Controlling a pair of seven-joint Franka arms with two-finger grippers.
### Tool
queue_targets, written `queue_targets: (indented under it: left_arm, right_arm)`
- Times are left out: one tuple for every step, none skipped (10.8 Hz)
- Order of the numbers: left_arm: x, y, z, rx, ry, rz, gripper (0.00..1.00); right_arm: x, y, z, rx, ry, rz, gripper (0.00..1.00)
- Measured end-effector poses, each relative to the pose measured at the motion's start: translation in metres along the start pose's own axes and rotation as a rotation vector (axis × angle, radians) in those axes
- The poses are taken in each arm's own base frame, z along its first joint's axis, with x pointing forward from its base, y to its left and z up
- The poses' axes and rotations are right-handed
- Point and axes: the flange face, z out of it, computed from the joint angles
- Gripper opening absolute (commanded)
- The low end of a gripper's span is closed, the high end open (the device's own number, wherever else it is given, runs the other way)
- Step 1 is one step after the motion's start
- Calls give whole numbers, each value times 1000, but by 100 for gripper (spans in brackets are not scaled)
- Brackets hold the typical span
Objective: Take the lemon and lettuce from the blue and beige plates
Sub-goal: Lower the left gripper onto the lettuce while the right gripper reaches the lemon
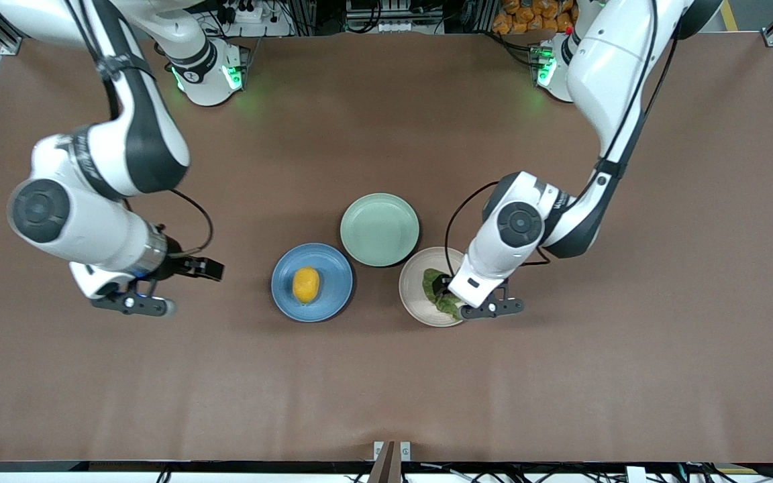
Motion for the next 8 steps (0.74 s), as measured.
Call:
queue_targets:
  left_arm:
    - [-5, 5, 9, -4, 4, -12, 100]
    - [-8, 7, 17, -6, 3, -19, 100]
    - [-10, 8, 23, -4, 0, -21, 100]
    - [-11, 8, 27, -1, -3, -20, 100]
    - [-12, 8, 30, -1, -4, -20, 100]
    - [-12, 8, 32, -4, -2, -19, 100]
    - [-13, 8, 35, -6, -1, -20, 100]
    - [-13, 7, 39, -6, -2, -20, 100]
  right_arm:
    - [1, -9, 10, 3, 7, 17, 100]
    - [2, -18, 22, 7, 17, 24, 100]
    - [2, -28, 36, 12, 29, 21, 100]
    - [2, -36, 51, 17, 38, 12, 100]
    - [1, -46, 68, 21, 48, 1, 100]
    - [-1, -55, 84, 27, 61, -8, 100]
    - [-3, -61, 100, 32, 72, -14, 100]
    - [-6, -66, 114, 35, 78, -10, 100]
